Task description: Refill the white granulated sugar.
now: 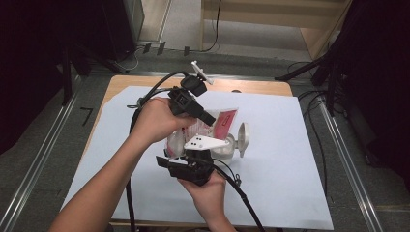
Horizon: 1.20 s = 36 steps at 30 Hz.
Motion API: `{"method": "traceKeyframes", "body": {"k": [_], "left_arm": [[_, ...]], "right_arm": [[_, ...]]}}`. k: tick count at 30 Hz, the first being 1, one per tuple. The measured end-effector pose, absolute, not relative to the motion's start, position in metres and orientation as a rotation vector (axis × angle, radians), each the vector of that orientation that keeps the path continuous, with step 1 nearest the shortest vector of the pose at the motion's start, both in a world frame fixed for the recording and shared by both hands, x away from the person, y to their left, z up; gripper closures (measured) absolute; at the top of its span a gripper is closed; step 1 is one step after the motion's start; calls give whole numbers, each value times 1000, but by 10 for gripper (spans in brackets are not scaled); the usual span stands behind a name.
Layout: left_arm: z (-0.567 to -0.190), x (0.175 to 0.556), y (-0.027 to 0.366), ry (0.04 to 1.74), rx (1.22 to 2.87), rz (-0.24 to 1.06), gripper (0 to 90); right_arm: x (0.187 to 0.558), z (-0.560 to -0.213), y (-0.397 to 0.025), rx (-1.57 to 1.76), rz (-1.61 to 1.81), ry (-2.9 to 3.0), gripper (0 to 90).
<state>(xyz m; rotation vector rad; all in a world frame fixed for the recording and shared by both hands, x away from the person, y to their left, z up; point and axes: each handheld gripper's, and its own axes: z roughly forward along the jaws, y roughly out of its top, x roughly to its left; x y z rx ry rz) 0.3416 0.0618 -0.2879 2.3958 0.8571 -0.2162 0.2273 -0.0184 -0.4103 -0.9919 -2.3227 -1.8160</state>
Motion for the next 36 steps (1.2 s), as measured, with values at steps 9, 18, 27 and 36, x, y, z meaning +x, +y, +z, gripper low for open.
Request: {"method": "traceKeyframes", "body": {"k": [9,18,27,36], "left_arm": [[-288,341,66,874,2398,-211,881],[-289,343,67,882,2390,-214,881],[-288,342,66,875,2390,-211,881],[-288,341,65,869,2385,-212,881]], "right_arm": [[225,-409,-13,-979,-1807,-2328,608],[226,-408,-11,-988,-1800,-2321,597],[226,-408,-12,-989,-1801,-2346,623],[226,-409,-14,-990,-1813,-2355,632]]}}
